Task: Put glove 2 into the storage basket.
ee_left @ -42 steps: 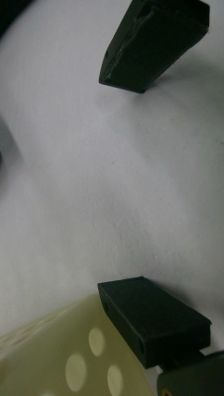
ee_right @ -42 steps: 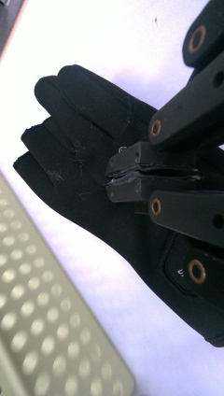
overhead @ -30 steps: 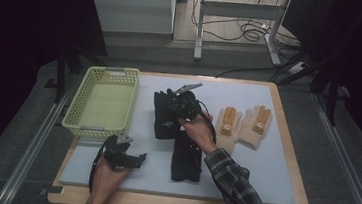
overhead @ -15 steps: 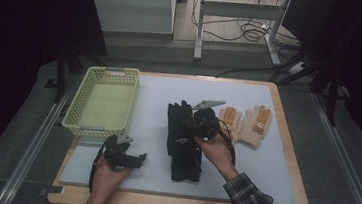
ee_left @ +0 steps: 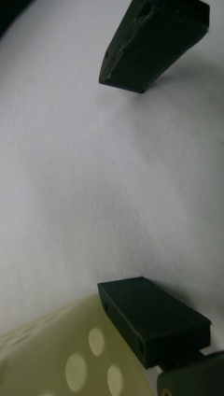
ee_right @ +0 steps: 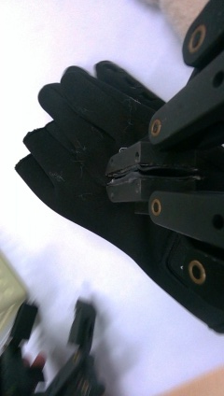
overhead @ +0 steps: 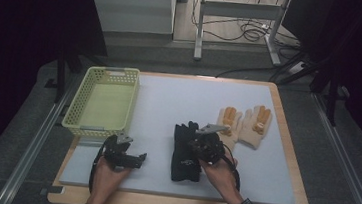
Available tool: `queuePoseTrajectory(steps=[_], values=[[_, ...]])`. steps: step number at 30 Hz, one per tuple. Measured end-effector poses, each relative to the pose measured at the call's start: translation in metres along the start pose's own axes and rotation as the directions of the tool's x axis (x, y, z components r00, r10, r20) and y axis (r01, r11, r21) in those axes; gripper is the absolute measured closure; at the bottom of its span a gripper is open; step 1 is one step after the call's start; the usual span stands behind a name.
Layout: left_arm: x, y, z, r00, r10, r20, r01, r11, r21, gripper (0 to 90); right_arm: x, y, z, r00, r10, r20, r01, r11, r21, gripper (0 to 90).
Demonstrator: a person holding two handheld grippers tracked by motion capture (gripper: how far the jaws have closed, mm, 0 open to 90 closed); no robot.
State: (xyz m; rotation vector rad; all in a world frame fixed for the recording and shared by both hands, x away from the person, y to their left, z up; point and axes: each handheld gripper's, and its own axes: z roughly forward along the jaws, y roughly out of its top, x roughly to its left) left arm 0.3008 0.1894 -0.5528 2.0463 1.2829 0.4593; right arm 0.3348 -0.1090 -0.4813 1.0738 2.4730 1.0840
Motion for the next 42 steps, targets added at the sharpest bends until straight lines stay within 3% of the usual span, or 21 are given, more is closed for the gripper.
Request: queuePoseTrajectory(steps=[2, 5, 11, 13, 14, 15, 20, 26, 31, 35, 42], values=[[0.0, 0.0, 0.0, 1.0, 0.0, -0.001, 0.0, 1.0, 0.0, 3.4, -0.002, -0.004, 0.005, 0.9997, 0.0, 0.024, 0.0, 1.0, -0.004, 85.5], [0.0, 0.0, 0.0, 1.0, 0.001, 0.0, -0.001, 1.0, 0.001, 3.4, -0.005, -0.008, 0.01, 0.9997, 0.017, 0.019, -0.017, 1.0, 0.002, 85.3], [0.0, 0.0, 0.0, 1.0, 0.005, 0.0, -0.005, 1.0, 0.004, 3.4, -0.005, -0.02, 0.025, 0.9998, 0.002, 0.019, -0.003, 1.0, 0.019, 79.1], [0.0, 0.0, 0.0, 1.0, 0.002, -0.001, -0.002, 1.0, 0.001, 3.4, -0.007, -0.019, 0.023, 0.9999, -0.007, 0.01, 0.007, 1.0, 0.008, 67.3], [0.0, 0.0, 0.0, 1.0, 0.002, -0.001, -0.002, 1.0, 0.002, 3.4, -0.007, -0.019, 0.023, 0.9999, -0.007, 0.01, 0.007, 1.0, 0.008, 67.3], [0.0, 0.0, 0.0, 1.0, 0.001, -0.001, -0.001, 1.0, 0.001, 3.4, -0.008, -0.017, 0.016, 0.9996, -0.03, -0.003, 0.03, 1.0, -0.006, 61.2], [0.0, 0.0, 0.0, 1.0, 0.005, 0.0, -0.005, 1.0, 0.004, 3.5, -0.014, -0.015, -0.001, 0.9985, -0.055, -0.001, 0.055, 0.997, -0.052, 59.6], [0.0, 0.0, 0.0, 1.0, 0.005, -0.001, -0.005, 1.0, 0.004, 3.6, -0.029, -0.031, -0.021, 0.9944, -0.101, -0.03, 0.099, 0.993, -0.059, 74.7], [0.0, 0.0, 0.0, 1.0, 0.005, -0.001, -0.005, 1.0, 0.004, 3.5, -0.037, -0.054, -0.026, 0.994, -0.095, -0.054, 0.092, 0.995, -0.045, 86.4], [0.0, 0.0, 0.0, 1.0, 0.005, -0.001, -0.005, 1.0, 0.003, 3.5, -0.036, -0.071, -0.026, 0.9918, -0.094, -0.087, 0.091, 0.995, -0.035, 88.3], [0.0, 0.0, 0.0, 1.0, 0.005, -0.001, -0.005, 1.0, 0.004, 3.4, -0.028, -0.084, -0.023, 0.9864, -0.124, -0.108, 0.121, 0.992, -0.034, 88.3]])
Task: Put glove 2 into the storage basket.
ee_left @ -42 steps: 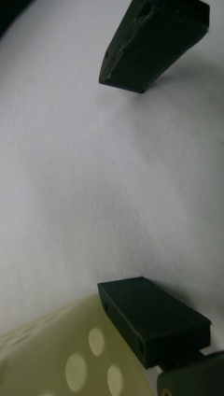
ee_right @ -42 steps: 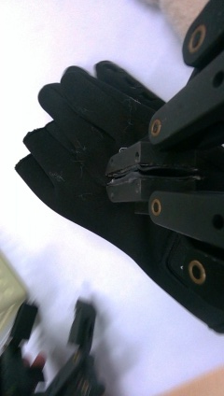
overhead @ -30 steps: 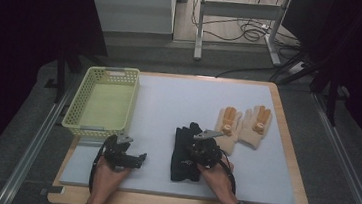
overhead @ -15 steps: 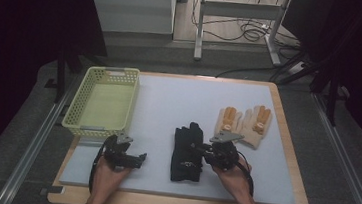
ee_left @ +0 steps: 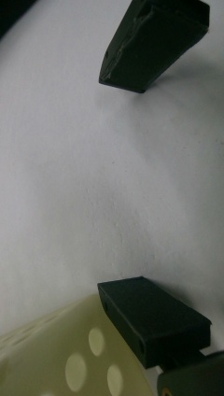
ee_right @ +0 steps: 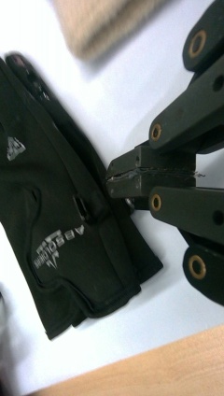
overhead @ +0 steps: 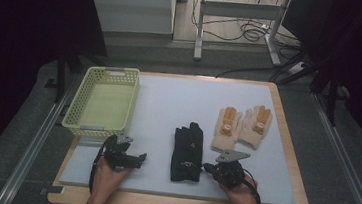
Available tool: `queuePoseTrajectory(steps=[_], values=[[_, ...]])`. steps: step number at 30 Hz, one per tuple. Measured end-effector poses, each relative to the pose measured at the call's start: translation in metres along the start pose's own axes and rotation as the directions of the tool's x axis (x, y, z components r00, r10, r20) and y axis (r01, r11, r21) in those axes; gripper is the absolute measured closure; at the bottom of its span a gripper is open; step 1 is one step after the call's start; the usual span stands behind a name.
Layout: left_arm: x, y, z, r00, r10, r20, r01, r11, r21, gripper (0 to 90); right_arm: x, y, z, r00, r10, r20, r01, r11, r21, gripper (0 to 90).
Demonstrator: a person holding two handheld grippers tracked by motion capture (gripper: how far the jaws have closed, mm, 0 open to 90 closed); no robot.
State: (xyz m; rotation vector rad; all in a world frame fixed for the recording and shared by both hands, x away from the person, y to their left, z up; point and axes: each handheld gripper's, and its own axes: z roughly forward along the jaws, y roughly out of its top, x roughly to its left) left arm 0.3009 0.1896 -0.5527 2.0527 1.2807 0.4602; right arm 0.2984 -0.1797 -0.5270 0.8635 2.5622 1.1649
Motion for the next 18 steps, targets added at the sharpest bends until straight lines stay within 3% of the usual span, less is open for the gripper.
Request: queuePoseTrajectory(steps=[4, 18], values=[[0.0, 0.0, 0.0, 1.0, 0.0, 0.0, 0.0, 1.0, 0.0, 3.4, 0.004, -0.001, 0.007, 0.9997, -0.009, -0.022, 0.01, 1.0, 0.011, 88.3], [0.0, 0.0, 0.0, 1.0, 0.0, 0.0, 0.0, 1.0, 0.004, 3.4, 0.022, 0.013, 0.027, 0.997, -0.068, -0.036, 0.069, 0.998, 0.01, 86.7]])
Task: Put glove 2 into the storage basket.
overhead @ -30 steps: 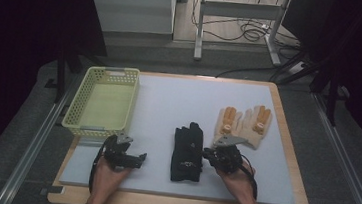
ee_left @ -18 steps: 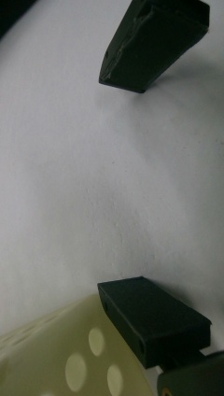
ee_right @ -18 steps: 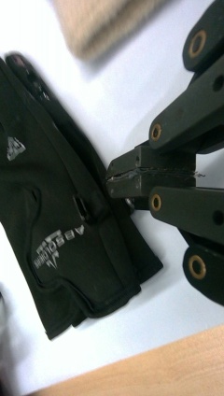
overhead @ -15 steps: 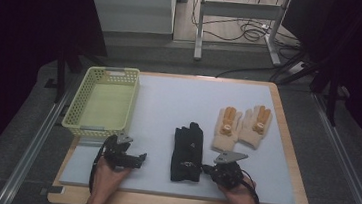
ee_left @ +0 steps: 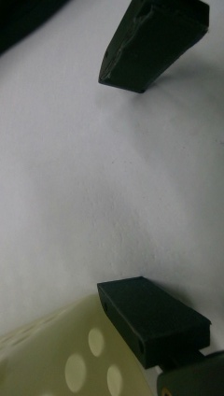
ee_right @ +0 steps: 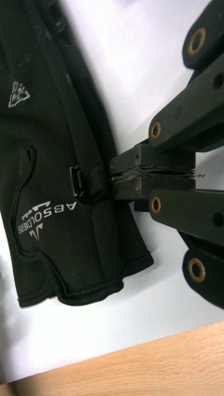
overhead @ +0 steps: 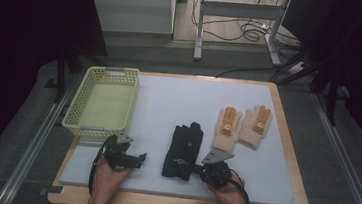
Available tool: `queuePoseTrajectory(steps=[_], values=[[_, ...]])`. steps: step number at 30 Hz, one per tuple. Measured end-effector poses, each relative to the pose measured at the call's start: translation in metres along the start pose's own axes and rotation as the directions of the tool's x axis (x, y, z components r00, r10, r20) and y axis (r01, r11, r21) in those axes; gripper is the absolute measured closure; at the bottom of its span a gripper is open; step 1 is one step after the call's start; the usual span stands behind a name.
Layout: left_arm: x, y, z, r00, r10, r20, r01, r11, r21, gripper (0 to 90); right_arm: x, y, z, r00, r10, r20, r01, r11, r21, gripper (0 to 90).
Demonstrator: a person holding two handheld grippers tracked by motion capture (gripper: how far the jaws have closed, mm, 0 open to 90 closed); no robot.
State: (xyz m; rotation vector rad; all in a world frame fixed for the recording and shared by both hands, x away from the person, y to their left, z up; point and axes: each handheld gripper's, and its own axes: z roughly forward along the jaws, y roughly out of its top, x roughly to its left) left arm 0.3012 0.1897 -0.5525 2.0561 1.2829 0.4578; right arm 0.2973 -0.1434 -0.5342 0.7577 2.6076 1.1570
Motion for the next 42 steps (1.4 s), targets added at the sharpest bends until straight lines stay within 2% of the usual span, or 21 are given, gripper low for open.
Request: queuePoseTrajectory(steps=[11, 16, 23, 27, 31, 35, 36, 37, 39, 42], values=[[0.0, 0.0, 0.0, 1.0, 0.001, -0.001, -0.001, 1.0, 0.0, 3.6, 0.009, 0.015, 0.018, 0.9999, -0.009, -0.013, 0.009, 1.0, 0.003, 84.9], [0.0, 0.0, 0.0, 1.0, -0.001, 0.001, 0.001, 1.0, 0.0, 3.6, 0.015, 0.024, 0.029, 0.9995, -0.032, -0.003, 0.032, 0.999, 0.008, 84.4], [0.0, 0.0, 0.0, 1.0, -0.002, 0.002, 0.002, 1.0, -0.001, 3.5, 0.02, 0.03, 0.036, 0.999, -0.044, 0.008, 0.044, 0.999, 0.014, 84.0], [0.0, 0.0, 0.0, 1.0, -0.004, 0.004, 0.004, 1.0, -0.002, 3.5, 0.019, 0.03, 0.033, 0.999, -0.046, 0.004, 0.046, 0.999, 0.021, 82.2], [0.001, 0.0, 0.0, 0.9999, -0.011, 0.007, 0.011, 0.9999, -0.007, 3.5, 0.013, 0.029, 0.02, 0.9992, -0.036, 0.018, 0.036, 0.999, 0.0, 79.3], [0.001, 0.0, 0.0, 0.9999, -0.01, 0.012, 0.01, 0.9999, -0.005, 2.9, -0.004, 0.025, 0.001, 0.9976, -0.009, 0.069, 0.011, 1.0, -0.028, 72.6], [0.0, 0.0, 0.0, 0.9999, -0.008, 0.01, 0.008, 1.0, -0.004, 2.7, -0.009, 0.023, -0.004, 0.9963, 0.002, 0.086, 0.001, 0.999, -0.033, 70.4], [0.0, 0.0, 0.0, 0.9999, -0.007, 0.009, 0.007, 1.0, -0.004, 2.7, -0.018, 0.018, -0.013, 0.9933, 0.033, 0.11, -0.028, 0.999, -0.042, 64.3], [0.0, 0.0, 0.0, 0.9999, -0.007, 0.008, 0.007, 1.0, -0.004, 2.7, -0.023, 0.015, -0.017, 0.9916, 0.047, 0.12, -0.042, 0.998, -0.041, 61.8], [0.0, 0.0, 0.0, 1.0, -0.001, 0.008, 0.001, 1.0, 0.0, 2.7, -0.035, 0.005, -0.028, 0.9829, 0.083, 0.164, -0.076, 0.996, -0.049, 54.4]])
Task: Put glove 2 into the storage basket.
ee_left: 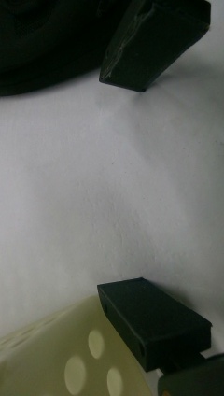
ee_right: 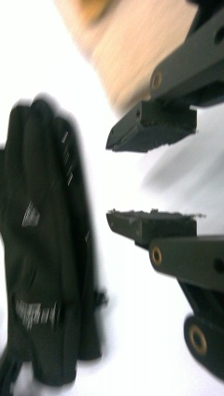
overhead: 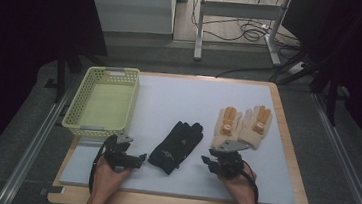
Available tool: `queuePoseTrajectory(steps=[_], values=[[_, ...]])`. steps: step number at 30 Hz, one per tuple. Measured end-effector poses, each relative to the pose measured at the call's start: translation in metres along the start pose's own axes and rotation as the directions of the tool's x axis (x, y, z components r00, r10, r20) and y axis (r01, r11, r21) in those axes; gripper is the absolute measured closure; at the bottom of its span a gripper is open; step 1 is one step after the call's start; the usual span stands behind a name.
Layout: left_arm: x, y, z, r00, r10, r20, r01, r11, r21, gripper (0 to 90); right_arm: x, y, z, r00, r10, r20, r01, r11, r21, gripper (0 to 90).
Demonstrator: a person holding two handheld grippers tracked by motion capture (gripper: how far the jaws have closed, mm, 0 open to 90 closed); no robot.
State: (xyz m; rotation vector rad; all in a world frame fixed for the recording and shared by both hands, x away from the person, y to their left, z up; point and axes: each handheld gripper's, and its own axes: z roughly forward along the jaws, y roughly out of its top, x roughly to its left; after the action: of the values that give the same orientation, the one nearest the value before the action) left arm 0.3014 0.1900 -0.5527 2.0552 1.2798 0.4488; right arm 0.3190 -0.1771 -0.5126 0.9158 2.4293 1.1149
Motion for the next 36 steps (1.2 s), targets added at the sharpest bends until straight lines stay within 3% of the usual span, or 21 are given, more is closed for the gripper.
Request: queuePoseTrajectory(steps=[4, 5, 12, 16, 19, 26, 31, 36], values=[[0.0, 0.0, 0.0, 1.0, 0.001, 0.0, -0.001, 1.0, -0.001, 2.7, -0.019, -0.012, -0.01, 0.997, 0.027, 0.073, -0.028, 1.0, 0.007, 42.0], [0.0, 0.0, 0.0, 1.0, 0.001, 0.0, -0.001, 1.0, -0.001, 2.7, -0.028, -0.017, -0.012, 0.9942, 0.031, 0.103, -0.035, 0.999, 0.037, 36.2], [-0.001, 0.0, -0.001, 0.9998, 0.016, 0.008, -0.016, 0.9998, -0.011, 3.2, -0.046, -0.034, -0.017, 0.9842, 0.036, 0.173, -0.049, 0.996, 0.073, 26.6], [-0.004, 0.0, -0.003, 0.999, 0.029, 0.034, -0.029, 0.9996, -0.003, 3.6, -0.056, -0.04, -0.017, 0.9858, 0.106, 0.13, -0.111, 0.993, 0.031, 24.8], [-0.003, 0.001, -0.009, 0.9977, 0.024, 0.063, -0.023, 0.9996, -0.013, 2.9, -0.052, -0.039, -0.016, 0.9847, 0.079, 0.155, -0.087, 0.995, 0.044, 24.7], [-0.004, 0.009, -0.024, 0.991, 0.033, 0.129, -0.028, 0.9987, -0.042, 2.1, -0.053, -0.04, -0.015, 0.9848, 0.085, 0.151, -0.093, 0.995, 0.042, 24.5], [-0.013, 0.021, -0.027, 0.9856, 0.053, 0.161, -0.046, 0.9978, -0.047, 0.6, -0.053, -0.04, -0.015, 0.9849, 0.085, 0.15, -0.092, 0.995, 0.042, 24.5], [-0.028, 0.043, -0.027, 0.9763, 0.096, 0.194, -0.088, 0.9948, -0.053, 0.0, -0.053, -0.04, -0.015, 0.9849, 0.085, 0.151, -0.092, 0.995, 0.041, 24.5]])
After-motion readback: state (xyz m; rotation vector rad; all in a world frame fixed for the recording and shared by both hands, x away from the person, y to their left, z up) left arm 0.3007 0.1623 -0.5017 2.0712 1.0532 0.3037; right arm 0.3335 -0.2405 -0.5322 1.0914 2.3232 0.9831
